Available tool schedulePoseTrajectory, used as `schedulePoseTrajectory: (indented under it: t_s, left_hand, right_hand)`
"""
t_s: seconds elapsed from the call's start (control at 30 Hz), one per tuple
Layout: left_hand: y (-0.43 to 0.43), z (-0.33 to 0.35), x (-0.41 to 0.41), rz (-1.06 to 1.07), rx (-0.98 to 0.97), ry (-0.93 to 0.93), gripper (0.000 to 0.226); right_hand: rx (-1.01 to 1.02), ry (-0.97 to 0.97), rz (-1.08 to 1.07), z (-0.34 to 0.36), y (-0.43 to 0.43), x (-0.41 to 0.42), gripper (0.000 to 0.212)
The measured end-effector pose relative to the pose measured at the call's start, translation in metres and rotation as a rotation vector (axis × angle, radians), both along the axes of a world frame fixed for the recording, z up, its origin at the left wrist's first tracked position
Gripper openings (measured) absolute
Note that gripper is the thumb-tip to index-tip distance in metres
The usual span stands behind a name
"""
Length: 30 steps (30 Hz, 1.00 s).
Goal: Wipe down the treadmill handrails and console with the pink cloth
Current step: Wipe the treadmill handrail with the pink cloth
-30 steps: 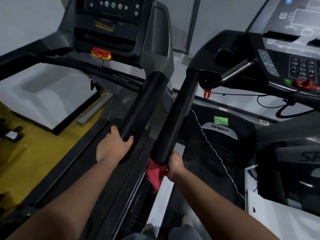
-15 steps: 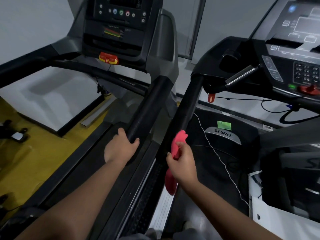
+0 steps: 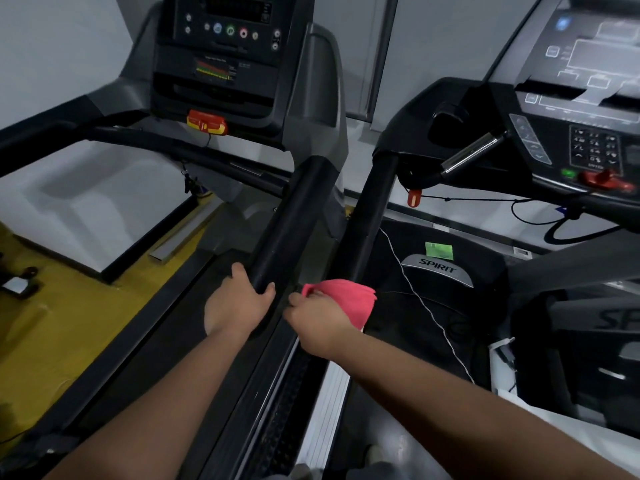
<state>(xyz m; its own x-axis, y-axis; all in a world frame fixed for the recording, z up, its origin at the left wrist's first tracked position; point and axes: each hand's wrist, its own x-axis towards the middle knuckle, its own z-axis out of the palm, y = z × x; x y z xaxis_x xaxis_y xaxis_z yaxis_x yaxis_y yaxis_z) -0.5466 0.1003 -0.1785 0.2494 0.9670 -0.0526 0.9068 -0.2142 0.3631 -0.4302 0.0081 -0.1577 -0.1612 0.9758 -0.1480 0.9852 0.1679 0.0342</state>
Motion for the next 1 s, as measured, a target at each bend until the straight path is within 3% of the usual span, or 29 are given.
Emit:
schedulePoseTrajectory:
  t_s: [0.2,0.47,0.63,0.8,0.9,1.0]
  left_hand:
    - [0.001,0.003,-0.001,-0.007,-0.002,0.005,0.057]
    - [-0.001,0.005,0.002,0.001,0.005,0.029,0.059]
    - [0.000,0.002,0.000,-0.005,-0.003,0.018,0.059]
    - [0.003,0.001,-0.003,-0.018,-0.025,-0.011,0.063]
    - [0.003,0.002,-0.003,-0.019,-0.035,-0.030,0.064]
    - [0.003,0.002,-0.003,-0.015,-0.037,-0.034,0.062]
  right_hand:
    - [0.032,-0.102,-0.253,0.003,-0.014,0.005,0.058]
    - [-0.145,-0.213,-0.075,0.007,-0.011,0.009,0.053]
    - [-0.382,-0.457,-0.103,-0.010,0.025,-0.018,0.056]
    - [-0.593,-0.463,-0.235,-0.068,0.057,-0.021,0.061]
    - [-0.468,-0.445,-0.247,-0.049,0.045,-0.022,0.058]
    - [-0.204,-0.234,-0.150,-0.016,0.019,-0.017,0.040]
